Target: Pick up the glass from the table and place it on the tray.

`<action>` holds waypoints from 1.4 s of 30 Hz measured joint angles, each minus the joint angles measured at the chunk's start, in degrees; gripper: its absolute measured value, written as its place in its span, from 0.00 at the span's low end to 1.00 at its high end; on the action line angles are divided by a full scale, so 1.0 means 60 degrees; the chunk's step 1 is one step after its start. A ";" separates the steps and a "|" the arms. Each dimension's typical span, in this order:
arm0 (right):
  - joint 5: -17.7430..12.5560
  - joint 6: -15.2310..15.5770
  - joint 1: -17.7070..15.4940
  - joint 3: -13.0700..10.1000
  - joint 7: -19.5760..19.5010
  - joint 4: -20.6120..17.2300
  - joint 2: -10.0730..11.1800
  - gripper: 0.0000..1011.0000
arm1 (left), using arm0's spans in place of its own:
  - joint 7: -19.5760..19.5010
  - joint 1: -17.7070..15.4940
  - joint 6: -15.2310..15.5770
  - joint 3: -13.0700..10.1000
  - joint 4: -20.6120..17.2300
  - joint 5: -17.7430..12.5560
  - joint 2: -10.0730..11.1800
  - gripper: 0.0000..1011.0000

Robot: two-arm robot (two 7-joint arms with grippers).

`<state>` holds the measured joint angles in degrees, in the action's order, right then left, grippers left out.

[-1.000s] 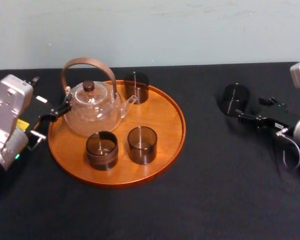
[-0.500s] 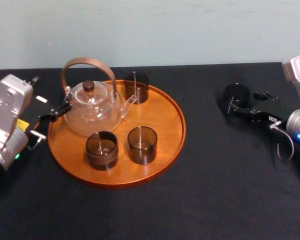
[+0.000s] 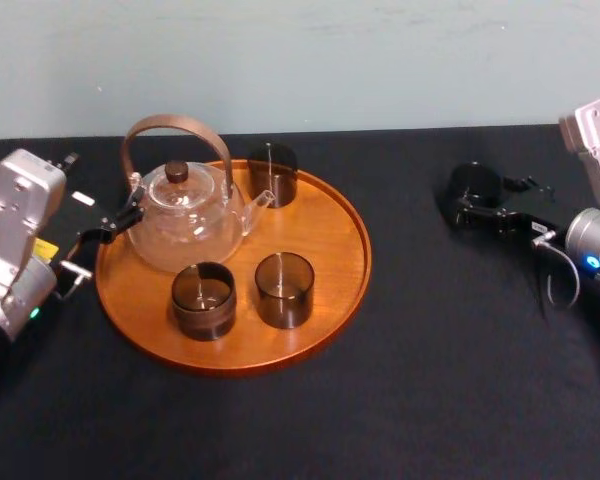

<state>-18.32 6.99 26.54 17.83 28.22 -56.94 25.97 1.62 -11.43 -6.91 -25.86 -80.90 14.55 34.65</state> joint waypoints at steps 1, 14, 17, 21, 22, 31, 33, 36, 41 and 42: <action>0.0006 -0.0020 0.0033 0.0005 0.0012 0.0050 -0.0018 0.99 | 0.0001 0.0000 0.0000 0.0000 0.0000 0.0000 0.0000 1.00; 0.0211 -0.0570 0.0864 0.0121 0.0348 0.1445 -0.0425 0.99 | 0.0000 0.0000 0.0000 0.0000 0.0000 0.0000 0.0000 1.00; 0.0267 -0.0664 0.1014 0.0149 0.0410 0.1681 -0.0515 0.99 | 0.0000 0.0000 0.0000 0.0000 0.0000 0.0000 0.0000 1.00; 0.0343 -0.0756 0.1191 0.0196 0.0507 0.1942 -0.0614 0.99 | 0.0000 0.0000 0.0000 -0.0001 0.0000 0.0000 0.0000 1.00; 0.0360 -0.0771 0.1222 0.0207 0.0526 0.1989 -0.0629 0.99 | 0.0000 0.0000 0.0000 0.0000 0.0000 -0.0001 0.0000 1.00; 0.0470 -0.0873 0.1359 0.0247 0.0584 0.2197 -0.0720 0.99 | 0.0000 0.0000 0.0000 -0.0001 0.0000 0.0000 0.0000 1.00; 0.0469 -0.0873 0.1359 0.0248 0.0584 0.2196 -0.0720 0.99 | 0.0000 0.0000 0.0000 0.0000 0.0000 0.0000 0.0000 1.00; 0.0464 -0.0872 0.1359 0.0246 0.0584 0.2192 -0.0717 0.97 | 0.0000 0.0000 0.0000 0.0000 0.0000 0.0000 0.0000 1.00; 0.0457 -0.0867 0.1358 0.0243 0.0584 0.2188 -0.0714 0.90 | 0.0001 0.0000 0.0000 0.0000 0.0000 0.0000 0.0000 1.00; 0.0456 -0.0867 0.1357 0.0243 0.0583 0.2187 -0.0714 0.90 | 0.0000 0.0000 0.0000 0.0000 0.0000 0.0000 0.0000 1.00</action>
<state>-15.58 1.79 34.68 19.29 31.72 -43.82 21.69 1.62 -11.43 -6.91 -25.86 -80.90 14.55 34.65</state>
